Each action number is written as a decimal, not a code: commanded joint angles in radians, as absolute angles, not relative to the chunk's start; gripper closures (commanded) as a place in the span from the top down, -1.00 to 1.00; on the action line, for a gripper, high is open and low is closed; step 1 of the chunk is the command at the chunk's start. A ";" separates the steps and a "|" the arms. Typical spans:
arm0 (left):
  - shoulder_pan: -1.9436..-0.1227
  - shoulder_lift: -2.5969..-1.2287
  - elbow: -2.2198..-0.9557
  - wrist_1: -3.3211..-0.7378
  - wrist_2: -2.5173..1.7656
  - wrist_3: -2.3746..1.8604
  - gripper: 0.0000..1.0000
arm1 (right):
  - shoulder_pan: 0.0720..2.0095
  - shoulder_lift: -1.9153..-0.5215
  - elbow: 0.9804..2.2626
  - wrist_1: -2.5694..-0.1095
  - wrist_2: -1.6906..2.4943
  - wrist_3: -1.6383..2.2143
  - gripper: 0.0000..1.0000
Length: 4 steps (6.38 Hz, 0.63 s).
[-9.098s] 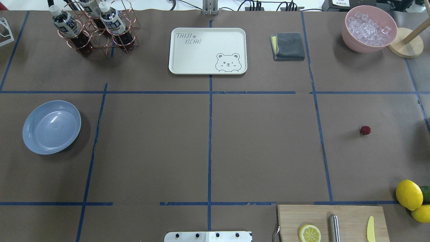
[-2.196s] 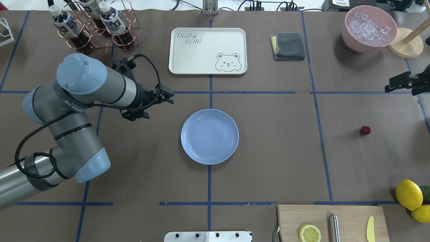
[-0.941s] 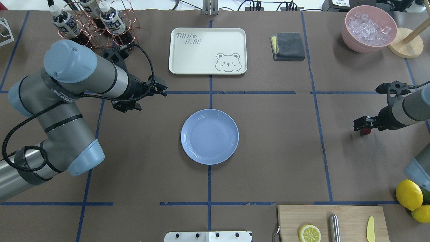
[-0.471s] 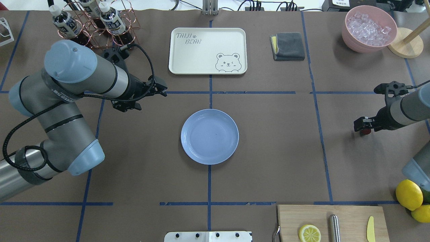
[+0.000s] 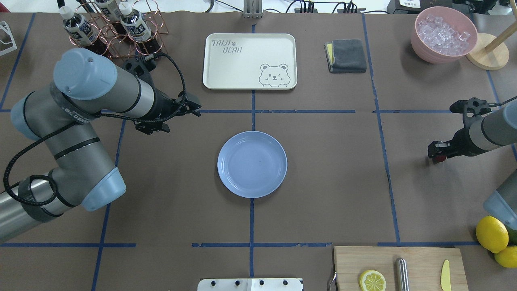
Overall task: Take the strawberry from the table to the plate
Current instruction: 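Lower the right gripper and close it on the red strawberry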
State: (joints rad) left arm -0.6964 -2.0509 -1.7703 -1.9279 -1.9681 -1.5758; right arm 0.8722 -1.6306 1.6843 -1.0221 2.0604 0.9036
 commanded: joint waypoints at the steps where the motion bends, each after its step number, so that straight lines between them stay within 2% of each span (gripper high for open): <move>1: -0.696 -2.051 -1.772 -1.927 -1.970 -1.575 1.00 | 0.876 -1.631 1.696 -1.022 2.060 0.899 -1.00; 4: -0.761 -2.045 -1.790 -1.914 -1.977 -1.505 1.00 | 0.891 -1.608 1.839 -1.055 2.094 0.907 -1.00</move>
State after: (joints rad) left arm -0.7297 -2.0488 -1.7840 -1.9206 -1.9748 -1.5524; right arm 0.8874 -1.6235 1.7789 -1.0365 2.0764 0.9031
